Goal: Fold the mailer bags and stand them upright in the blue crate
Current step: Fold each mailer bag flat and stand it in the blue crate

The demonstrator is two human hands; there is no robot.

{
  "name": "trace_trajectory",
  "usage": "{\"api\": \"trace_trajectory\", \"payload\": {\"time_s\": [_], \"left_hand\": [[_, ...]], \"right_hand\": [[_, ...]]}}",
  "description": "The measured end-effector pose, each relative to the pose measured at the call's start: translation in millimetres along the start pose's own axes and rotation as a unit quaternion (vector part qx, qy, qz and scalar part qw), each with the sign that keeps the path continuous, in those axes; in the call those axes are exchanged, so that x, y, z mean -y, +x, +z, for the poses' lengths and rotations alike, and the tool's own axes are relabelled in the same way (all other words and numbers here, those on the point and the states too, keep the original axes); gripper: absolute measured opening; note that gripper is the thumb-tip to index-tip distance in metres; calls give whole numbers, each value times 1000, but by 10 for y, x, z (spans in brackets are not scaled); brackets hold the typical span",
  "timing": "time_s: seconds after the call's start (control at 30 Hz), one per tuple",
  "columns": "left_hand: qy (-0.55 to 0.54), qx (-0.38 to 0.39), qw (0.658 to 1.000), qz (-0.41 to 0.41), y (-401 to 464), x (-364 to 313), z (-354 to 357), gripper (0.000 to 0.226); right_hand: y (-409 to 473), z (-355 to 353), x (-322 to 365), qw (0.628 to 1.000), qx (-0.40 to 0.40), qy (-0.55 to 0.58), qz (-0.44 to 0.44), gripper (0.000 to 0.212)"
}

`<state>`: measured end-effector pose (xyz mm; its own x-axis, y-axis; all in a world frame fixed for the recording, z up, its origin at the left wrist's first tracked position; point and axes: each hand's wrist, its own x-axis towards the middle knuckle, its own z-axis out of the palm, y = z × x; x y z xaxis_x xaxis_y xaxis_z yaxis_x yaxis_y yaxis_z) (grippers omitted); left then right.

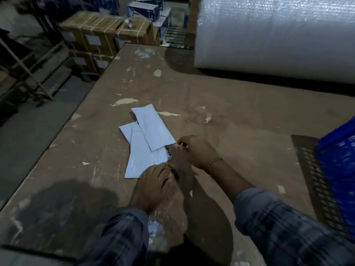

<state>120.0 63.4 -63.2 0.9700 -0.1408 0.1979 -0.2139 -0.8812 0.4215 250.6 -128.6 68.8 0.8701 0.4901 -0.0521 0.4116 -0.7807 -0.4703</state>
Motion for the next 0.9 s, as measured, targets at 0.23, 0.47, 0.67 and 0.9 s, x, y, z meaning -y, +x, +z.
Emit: {"api": "trace_trajectory", "payload": {"time_s": [0.23, 0.47, 0.67, 0.9], "left_hand": [[25, -8, 1000, -7, 11, 12, -38, 43], [54, -19, 998, -3, 5, -32, -77, 40], [59, -42, 997, 9, 2, -30, -75, 44], [58, -10, 998, 1, -8, 45, -12, 45]], "right_hand": [[752, 520, 41, 996, 45, -49, -55, 47], [918, 820, 36, 989, -31, -64, -132, 16], [535, 595, 36, 966, -204, 159, 21, 30], [-167, 263, -497, 849, -334, 307, 270, 8]]}}
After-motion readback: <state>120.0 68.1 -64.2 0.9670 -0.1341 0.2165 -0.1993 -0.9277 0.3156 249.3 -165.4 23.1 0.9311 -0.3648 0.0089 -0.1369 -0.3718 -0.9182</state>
